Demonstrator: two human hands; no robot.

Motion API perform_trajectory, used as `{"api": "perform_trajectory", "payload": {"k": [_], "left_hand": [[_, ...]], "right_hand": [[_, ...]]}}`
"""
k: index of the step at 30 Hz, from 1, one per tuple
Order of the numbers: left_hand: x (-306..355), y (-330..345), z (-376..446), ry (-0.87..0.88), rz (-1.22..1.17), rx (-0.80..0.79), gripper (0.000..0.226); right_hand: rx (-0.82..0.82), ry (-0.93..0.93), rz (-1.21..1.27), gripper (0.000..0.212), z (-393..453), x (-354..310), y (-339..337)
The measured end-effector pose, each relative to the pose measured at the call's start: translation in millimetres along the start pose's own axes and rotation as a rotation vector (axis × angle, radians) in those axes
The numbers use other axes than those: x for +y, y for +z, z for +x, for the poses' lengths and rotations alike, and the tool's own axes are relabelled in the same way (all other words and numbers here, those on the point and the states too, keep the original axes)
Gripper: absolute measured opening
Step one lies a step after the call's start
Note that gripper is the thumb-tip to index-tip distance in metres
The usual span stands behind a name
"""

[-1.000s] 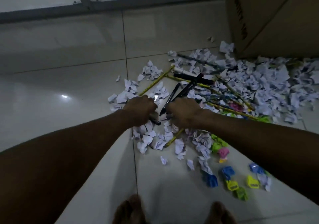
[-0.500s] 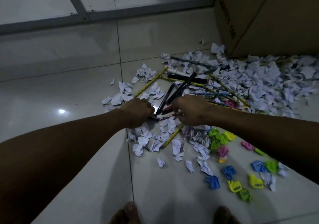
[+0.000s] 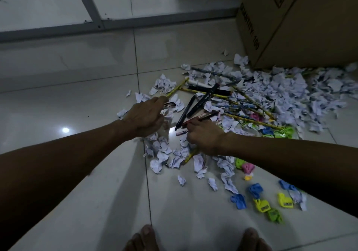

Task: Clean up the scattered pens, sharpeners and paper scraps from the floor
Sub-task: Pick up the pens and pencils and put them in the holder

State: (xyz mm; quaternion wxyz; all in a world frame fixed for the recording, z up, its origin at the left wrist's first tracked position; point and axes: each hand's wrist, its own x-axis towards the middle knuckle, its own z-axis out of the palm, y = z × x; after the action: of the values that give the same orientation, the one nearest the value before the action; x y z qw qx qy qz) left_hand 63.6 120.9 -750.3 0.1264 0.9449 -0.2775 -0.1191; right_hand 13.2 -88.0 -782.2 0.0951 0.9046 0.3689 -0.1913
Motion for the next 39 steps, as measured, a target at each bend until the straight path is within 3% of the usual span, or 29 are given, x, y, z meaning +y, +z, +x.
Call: {"api": "perform_trajectory", "payload": {"k": [4,11,14,17,19,24,26,30,32,36,39], "left_hand": [[6,0,3,-0.095,-0.098,0.087,0.031],[18,-6,16,-0.233,-0.338,0.125,0.008],[22,-6,24,-0.293,-0.546,0.061,0.013],[29,-7,27,-0.34,-0.753,0.022,0.015],[32,-6,32,-0.378,-0.769,0.039,0.016],[41,8,44,-0.424,-0.649,-0.005,0.019],[49,13,47,-0.367,-0.53,-0.07,0.022],[64,25,55,-0.212,-0.275,-0.177,0.023],[69,35,59,-0.165,-0.214,-0.2,0.022],[78,51,63,-0.111,-0.08,-0.192,0.037],[84,59,63,-0.053,0.055,-0.151,0.029]], "right_hand": [[-0.015,-0.028,-0.05,0.027,0,-4,-4],[0.065,-0.069,-0.161,0.025,-5,-2,18],[0.207,-0.125,-0.137,0.03,-10,0,18],[0.303,-0.159,0.053,0.036,-16,6,8],[0.36,-0.056,0.26,0.042,-23,17,-2],[0.507,0.36,0.808,0.01,-45,41,-28],[0.447,0.622,0.985,0.014,-45,49,-26],[0.175,1.05,1.345,0.022,-47,53,-4],[0.101,1.162,1.433,0.028,-50,50,8],[0.101,1.247,1.563,0.018,-51,42,16],[0.087,1.266,1.465,0.021,-48,38,14]]}}
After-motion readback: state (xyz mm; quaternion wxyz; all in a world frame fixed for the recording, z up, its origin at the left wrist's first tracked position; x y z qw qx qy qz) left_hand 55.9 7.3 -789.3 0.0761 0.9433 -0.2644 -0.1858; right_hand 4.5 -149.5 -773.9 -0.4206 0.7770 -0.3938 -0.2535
